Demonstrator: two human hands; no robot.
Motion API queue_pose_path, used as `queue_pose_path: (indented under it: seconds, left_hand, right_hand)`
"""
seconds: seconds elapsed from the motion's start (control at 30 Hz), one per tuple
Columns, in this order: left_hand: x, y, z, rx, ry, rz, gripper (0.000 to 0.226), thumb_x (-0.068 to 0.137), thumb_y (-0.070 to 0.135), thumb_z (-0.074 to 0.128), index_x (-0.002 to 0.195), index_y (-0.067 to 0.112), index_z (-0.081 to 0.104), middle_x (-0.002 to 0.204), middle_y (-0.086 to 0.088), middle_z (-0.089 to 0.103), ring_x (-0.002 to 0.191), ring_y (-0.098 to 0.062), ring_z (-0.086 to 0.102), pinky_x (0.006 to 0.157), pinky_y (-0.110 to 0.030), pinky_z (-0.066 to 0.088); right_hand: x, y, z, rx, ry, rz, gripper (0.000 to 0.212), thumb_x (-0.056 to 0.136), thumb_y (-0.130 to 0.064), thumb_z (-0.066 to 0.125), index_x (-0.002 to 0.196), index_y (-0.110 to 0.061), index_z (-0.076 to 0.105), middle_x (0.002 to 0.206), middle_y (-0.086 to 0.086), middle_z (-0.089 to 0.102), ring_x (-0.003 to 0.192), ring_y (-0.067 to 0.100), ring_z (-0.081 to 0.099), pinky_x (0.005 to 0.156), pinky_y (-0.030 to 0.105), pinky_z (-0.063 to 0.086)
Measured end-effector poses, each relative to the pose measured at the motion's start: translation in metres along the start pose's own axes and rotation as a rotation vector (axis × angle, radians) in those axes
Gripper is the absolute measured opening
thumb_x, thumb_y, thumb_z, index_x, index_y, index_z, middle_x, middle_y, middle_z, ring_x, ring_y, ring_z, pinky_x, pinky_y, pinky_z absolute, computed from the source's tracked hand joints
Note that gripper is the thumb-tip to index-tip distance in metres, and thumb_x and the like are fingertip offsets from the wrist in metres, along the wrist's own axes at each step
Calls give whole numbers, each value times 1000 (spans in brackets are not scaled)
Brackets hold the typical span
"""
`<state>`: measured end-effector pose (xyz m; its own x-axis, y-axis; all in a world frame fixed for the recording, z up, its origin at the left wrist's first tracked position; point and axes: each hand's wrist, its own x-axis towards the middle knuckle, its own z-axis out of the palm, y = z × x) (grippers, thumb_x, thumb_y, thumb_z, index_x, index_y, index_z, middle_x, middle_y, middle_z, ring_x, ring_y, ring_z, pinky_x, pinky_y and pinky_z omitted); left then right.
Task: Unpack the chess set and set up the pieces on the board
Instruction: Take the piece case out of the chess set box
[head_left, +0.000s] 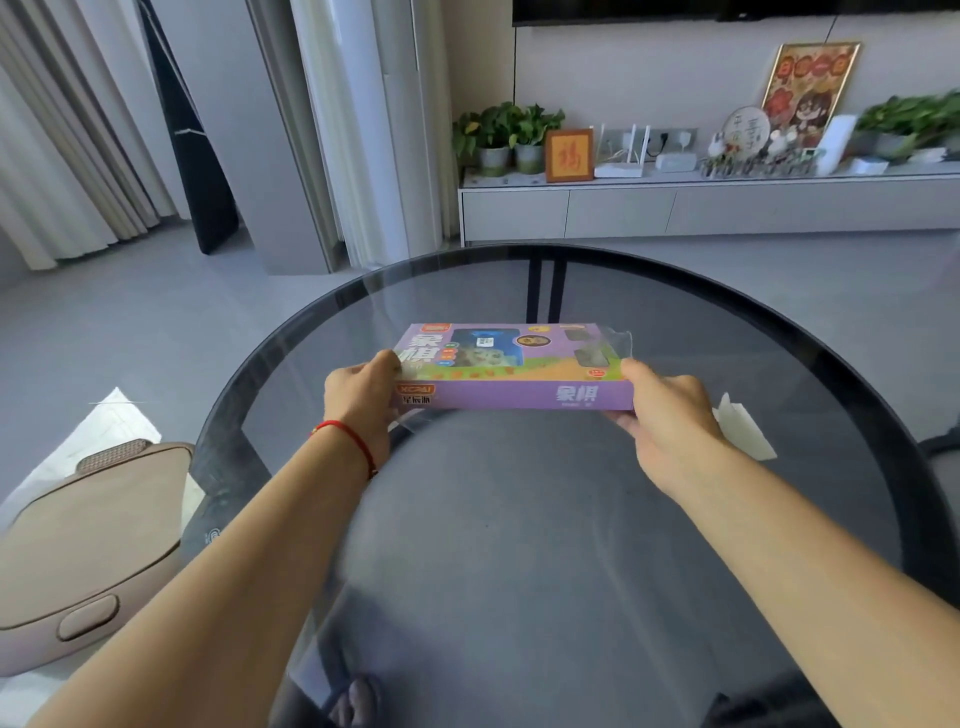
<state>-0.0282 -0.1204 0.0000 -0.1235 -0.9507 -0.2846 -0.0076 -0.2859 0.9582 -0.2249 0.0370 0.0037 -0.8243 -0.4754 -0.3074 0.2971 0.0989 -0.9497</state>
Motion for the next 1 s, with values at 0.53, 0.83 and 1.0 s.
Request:
queue_pose_path:
  seconds: [0.53,0.83,1.0]
  left_hand:
    - [5,13,-67,-335,89,-20,36,92,-13,43,125,-6,57,89,-18,62,67,-23,65,53,-30,58]
    - [18,114,-52,-308,23,180,46,100,2,46,146,7,44,145,-16,52,129,-31,55,67,-27,54]
    - [-15,152,18,-638,-164,146,46,107,13,25,152,3,30,157,-22,32,147,-36,27,105,-43,44]
  right_hand:
    - [-23,-30,-47,126,-368,7,23,106,-10,48,108,2,68,96,14,78,81,22,76,65,37,64]
    - [-31,-9,-71,-155,-424,35,32,107,-8,41,105,7,70,97,23,76,79,31,74,73,45,61]
    - [-34,13,-64,-491,-331,-189,35,99,-19,45,68,-6,56,63,5,58,62,23,49,65,48,53]
